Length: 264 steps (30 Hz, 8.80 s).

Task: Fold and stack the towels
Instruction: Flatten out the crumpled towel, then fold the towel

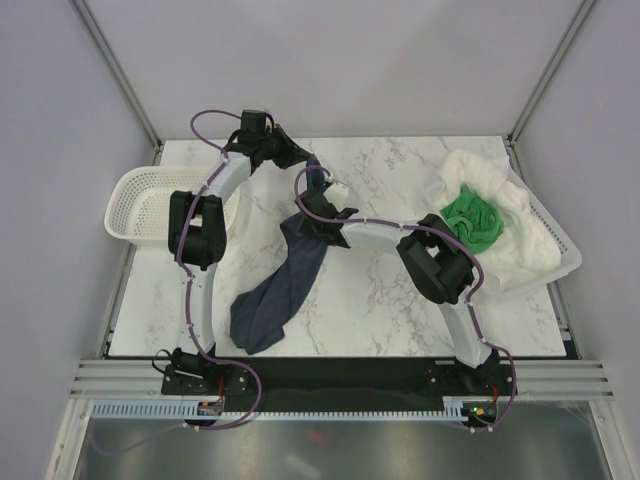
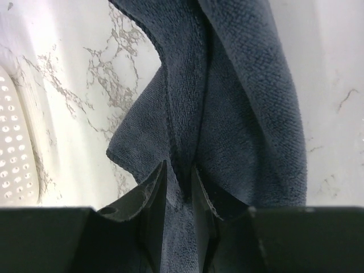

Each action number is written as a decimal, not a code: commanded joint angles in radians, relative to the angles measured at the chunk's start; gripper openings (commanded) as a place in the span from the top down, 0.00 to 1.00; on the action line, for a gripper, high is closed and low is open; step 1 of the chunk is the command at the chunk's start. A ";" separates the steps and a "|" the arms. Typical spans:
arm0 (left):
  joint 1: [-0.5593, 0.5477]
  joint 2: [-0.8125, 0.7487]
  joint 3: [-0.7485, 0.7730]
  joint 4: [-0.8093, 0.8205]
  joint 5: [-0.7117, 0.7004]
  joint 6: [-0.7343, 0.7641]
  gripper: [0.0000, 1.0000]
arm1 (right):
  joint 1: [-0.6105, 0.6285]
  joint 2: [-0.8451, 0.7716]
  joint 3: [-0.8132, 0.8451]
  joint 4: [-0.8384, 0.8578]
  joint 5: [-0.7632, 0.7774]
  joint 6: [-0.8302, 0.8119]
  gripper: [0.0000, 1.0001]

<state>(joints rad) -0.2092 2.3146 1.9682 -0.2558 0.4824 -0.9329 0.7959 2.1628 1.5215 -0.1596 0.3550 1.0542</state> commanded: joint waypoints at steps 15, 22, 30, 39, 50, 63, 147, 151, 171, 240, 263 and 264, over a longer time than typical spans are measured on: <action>0.004 -0.088 -0.057 0.036 0.012 0.046 0.98 | -0.026 -0.162 -0.088 0.066 -0.073 -0.149 1.00; -0.012 -0.457 -0.199 0.001 -0.001 0.105 0.98 | -0.095 -0.549 -0.132 -0.213 -0.186 -0.526 1.00; -0.055 -0.852 -0.298 -0.036 -0.013 0.106 0.98 | -0.119 -0.814 0.116 -0.553 -0.134 -0.807 1.00; -0.065 -1.035 -0.134 -0.094 -0.025 0.023 0.98 | -0.118 -0.765 0.660 -0.684 0.024 -1.036 1.00; -0.099 -1.304 -0.198 -0.091 0.025 -0.084 0.98 | -0.118 -1.267 0.229 -0.287 -0.430 -0.978 1.00; -0.099 -1.308 -0.089 -0.063 0.068 -0.172 0.98 | -0.119 -1.126 0.528 -0.279 -0.470 -0.971 1.00; -0.279 -1.172 -1.226 -0.037 -0.206 0.266 0.98 | -0.422 -0.876 -0.623 -0.279 -0.567 -0.901 1.00; -0.308 -1.160 -1.246 -0.037 -0.196 0.259 0.98 | -0.417 -0.886 -0.679 -0.253 -0.573 -0.850 1.00; -0.363 -1.135 -1.378 -0.042 -0.237 0.235 0.98 | -0.402 -0.908 -0.917 -0.100 -0.487 -0.614 1.00; -0.423 -1.291 -1.359 -0.228 -0.289 0.157 0.57 | -0.320 -1.210 -0.828 -0.354 -0.387 -0.487 0.57; -0.435 -1.035 -1.414 -0.138 -0.396 0.132 0.98 | -0.274 -1.009 -1.064 0.018 -0.398 -0.366 0.62; -0.435 -1.040 -1.417 -0.164 -0.413 0.112 0.98 | -0.271 -1.014 -1.080 0.034 -0.395 -0.349 0.62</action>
<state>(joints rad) -0.6411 1.2713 0.5385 -0.3717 0.1627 -0.7792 0.5095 1.1744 0.4835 -0.2039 -0.0521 0.6411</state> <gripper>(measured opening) 0.032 0.374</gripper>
